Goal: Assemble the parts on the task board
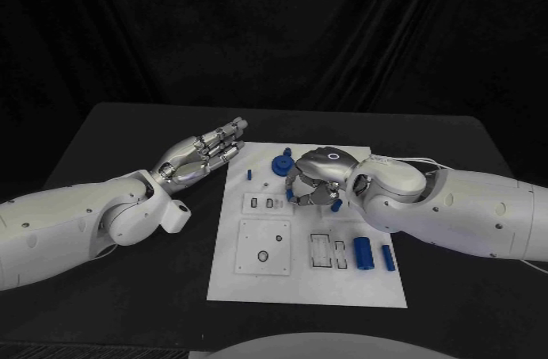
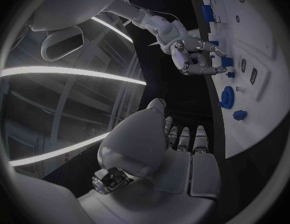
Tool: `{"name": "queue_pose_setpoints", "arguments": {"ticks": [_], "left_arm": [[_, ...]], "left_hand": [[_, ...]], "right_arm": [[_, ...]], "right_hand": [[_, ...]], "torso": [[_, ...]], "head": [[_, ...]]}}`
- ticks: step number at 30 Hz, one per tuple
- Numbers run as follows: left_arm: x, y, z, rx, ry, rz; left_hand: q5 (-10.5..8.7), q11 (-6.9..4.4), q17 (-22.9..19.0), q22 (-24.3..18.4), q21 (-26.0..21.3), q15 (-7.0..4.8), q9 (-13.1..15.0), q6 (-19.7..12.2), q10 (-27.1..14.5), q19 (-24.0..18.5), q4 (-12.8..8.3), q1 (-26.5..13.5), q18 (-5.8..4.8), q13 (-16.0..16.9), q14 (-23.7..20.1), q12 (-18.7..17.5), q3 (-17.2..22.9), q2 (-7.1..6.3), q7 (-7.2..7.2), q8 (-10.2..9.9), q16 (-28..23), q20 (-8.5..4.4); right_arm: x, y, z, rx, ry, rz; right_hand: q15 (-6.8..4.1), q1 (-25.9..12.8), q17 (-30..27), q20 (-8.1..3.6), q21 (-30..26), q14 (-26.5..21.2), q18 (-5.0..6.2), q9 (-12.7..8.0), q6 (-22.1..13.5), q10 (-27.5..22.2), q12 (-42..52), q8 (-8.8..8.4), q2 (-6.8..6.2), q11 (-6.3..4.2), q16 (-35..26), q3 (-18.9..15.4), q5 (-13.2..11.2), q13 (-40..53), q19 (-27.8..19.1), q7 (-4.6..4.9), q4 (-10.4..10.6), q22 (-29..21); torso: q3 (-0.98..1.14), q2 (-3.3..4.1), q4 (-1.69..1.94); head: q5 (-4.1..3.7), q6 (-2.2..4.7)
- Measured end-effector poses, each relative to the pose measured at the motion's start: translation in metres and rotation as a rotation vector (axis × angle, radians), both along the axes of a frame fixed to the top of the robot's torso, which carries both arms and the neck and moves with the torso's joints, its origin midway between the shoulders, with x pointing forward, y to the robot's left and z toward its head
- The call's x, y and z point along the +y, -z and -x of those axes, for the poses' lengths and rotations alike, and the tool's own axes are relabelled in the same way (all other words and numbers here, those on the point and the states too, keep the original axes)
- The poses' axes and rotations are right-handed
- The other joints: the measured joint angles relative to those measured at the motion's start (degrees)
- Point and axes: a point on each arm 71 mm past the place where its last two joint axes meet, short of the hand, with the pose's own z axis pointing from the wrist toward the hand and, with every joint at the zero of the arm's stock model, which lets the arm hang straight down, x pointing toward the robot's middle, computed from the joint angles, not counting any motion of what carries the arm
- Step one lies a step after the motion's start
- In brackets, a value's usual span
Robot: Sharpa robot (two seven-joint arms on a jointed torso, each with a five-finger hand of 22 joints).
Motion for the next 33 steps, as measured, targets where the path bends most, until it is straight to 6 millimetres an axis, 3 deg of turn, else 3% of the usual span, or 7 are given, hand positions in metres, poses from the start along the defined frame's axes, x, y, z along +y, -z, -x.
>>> {"name": "queue_pose_setpoints", "arguments": {"ticks": [3,9,13,19,25,33], "left_arm": [[-0.0007,0.0001,-0.0001,0.0,0.002,0.0],[-0.0014,0.0001,-0.0002,0.001,0.004,0.001],[-0.0013,0.0002,-0.0003,0.001,0.004,0.001],[-0.0014,0.0003,-0.0005,0.002,0.006,0.001],[-0.0018,0.0004,-0.0008,0.003,0.007,0.001],[-0.0015,0.0006,-0.0012,0.003,0.007,0.0]], "left_hand": [[0.0,0.0,0.0,0.0,0.0,0.0,0.0,0.0,0.0,0.0,0.0,0.0,0.0,0.0,0.0,0.0,0.0,0.0,0.0,0.0,0.0,0.0],[0.0,0.0,0.01,0.0,0.0,0.0,0.0,0.0,0.0,0.0,0.0,0.0,0.0,0.01,0.0,0.0,0.0,0.0,0.0,0.0,0.0,0.0],[0.0,0.0,-0.01,0.0,0.0,0.21,0.0,0.0,0.0,0.0,-0.01,0.0,0.0,0.01,0.21,0.0,0.32,0.0,0.0,0.0,0.0,0.0],[0.0,0.0,-0.04,0.01,0.0,0.21,0.0,0.0,0.0,0.0,-0.01,0.0,0.0,0.02,0.21,0.0,0.32,0.0,0.0,0.0,0.0,0.0],[0.0,0.0,-0.04,0.01,0.0,0.21,0.0,0.0,0.0,0.0,-0.01,0.0,0.0,0.0,0.21,0.0,0.32,0.0,0.0,0.0,0.0,0.0],[0.0,0.0,-0.03,0.01,0.0,0.21,0.0,0.0,0.0,0.0,0.0,0.0,0.0,-0.02,0.21,0.0,0.32,0.0,0.0,0.0,0.0,0.0]], "right_arm": [[0.0012,0.0013,-0.0002,0.002,-0.001,0.002],[0.0034,0.0022,-0.0011,0.003,-0.002,0.003],[0.0037,0.0029,-0.0015,0.006,-0.001,0.006],[0.0037,0.0047,-0.0013,0.013,-0.001,0.011],[0.0031,0.0088,-0.0007,0.027,0.002,0.025],[0.0036,0.0095,-0.0006,0.034,0.001,0.034]], "right_hand": [[0.12,-0.01,0.0,0.0,0.0,0.12,0.0,0.04,0.0,0.12,0.0,-0.01,0.01,0.12,0.0,0.0,-0.21,0.0,0.0,0.0,0.0,0.0],[0.16,-0.53,0.0,0.0,0.0,0.16,0.0,3.34,-0.33,0.21,0.0,-0.32,0.09,0.21,0.0,0.0,-0.69,-0.01,0.0,-0.25,0.0,0.0],[0.32,-0.98,0.0,0.42,-0.36,0.01,0.0,4.79,-1.95,0.21,0.0,-1.11,0.55,0.21,0.0,-0.15,-1.83,-0.01,0.0,0.11,-0.14,0.0],[0.57,-1.71,0.0,0.53,-0.63,0.15,0.0,4.47,-4.24,0.22,0.0,-2.81,1.33,0.62,0.0,0.11,-3.75,-0.01,-0.11,0.53,-0.39,0.0],[0.56,-2.15,0.0,0.82,-0.64,0.15,0.01,3.53,-7.99,0.22,0.0,-5.61,0.89,0.62,-0.23,0.04,-7.18,-0.02,0.0,0.55,-0.62,0.02],[0.56,-2.55,0.0,0.82,-0.64,0.15,0.01,3.01,-9.4,0.22,0.0,-6.84,0.47,0.62,-0.22,-0.25,-11.36,-0.02,0.0,0.32,-0.91,0.04]], "torso": [[-0.01,-0.02,0.03],[-0.03,-0.02,0.01],[-0.03,-0.01,0.0],[-0.03,-0.01,-0.01],[-0.03,0.02,0.04],[-0.03,0.03,0.04]], "head": [[-0.05,0.03],[0.01,0.09],[0.03,0.09],[0.03,0.09],[-0.09,0.05],[-0.13,-0.02]]}}
